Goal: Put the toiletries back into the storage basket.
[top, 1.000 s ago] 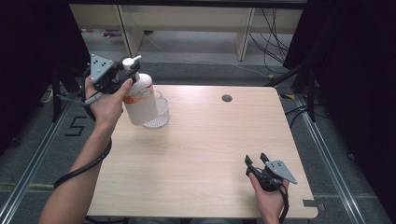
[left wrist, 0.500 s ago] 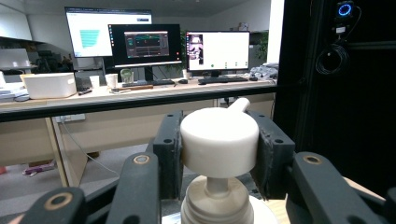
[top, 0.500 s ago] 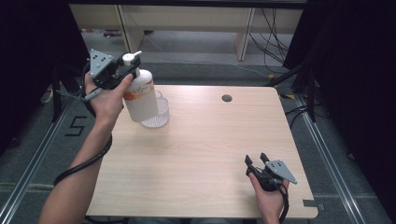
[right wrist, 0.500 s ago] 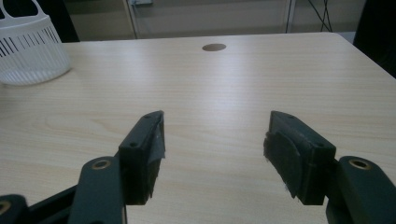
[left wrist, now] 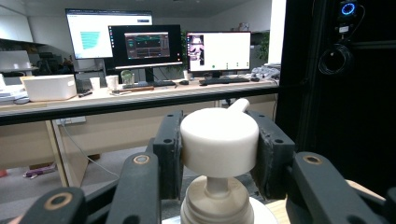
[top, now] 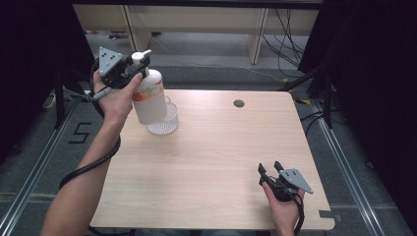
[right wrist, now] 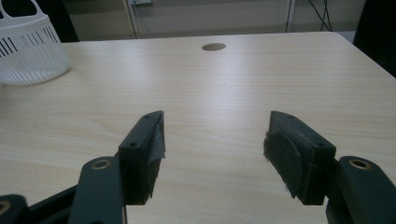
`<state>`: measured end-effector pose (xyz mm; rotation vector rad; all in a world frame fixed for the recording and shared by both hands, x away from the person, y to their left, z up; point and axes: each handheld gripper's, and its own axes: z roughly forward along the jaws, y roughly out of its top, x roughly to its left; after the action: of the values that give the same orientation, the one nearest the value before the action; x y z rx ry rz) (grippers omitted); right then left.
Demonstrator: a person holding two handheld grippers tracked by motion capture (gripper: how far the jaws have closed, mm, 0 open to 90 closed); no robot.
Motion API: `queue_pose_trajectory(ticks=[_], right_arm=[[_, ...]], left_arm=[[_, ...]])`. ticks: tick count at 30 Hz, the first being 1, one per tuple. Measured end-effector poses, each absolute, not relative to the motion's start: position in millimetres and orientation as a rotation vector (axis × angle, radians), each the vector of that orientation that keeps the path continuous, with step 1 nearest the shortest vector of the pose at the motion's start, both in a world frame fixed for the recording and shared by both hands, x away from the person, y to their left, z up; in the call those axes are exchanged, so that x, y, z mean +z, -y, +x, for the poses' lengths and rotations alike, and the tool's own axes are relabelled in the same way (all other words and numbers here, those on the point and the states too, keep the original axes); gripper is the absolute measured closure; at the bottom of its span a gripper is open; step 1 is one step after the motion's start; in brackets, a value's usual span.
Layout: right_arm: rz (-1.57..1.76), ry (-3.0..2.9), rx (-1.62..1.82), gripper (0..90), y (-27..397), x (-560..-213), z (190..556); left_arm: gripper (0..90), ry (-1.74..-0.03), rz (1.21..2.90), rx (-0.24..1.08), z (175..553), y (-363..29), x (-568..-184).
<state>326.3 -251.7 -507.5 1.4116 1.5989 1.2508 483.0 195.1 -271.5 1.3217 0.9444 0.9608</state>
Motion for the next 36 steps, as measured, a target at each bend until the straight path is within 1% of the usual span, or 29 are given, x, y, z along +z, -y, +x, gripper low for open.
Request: queue_pose_trajectory(ticks=[36], right_arm=[[1.388, -1.605, 1.235, 38.1, 253.5, -507.7, 326.6]], left_arm=[[58.9, -0.919, 1.344, 0.967, 521.9, -189.4, -275.2]])
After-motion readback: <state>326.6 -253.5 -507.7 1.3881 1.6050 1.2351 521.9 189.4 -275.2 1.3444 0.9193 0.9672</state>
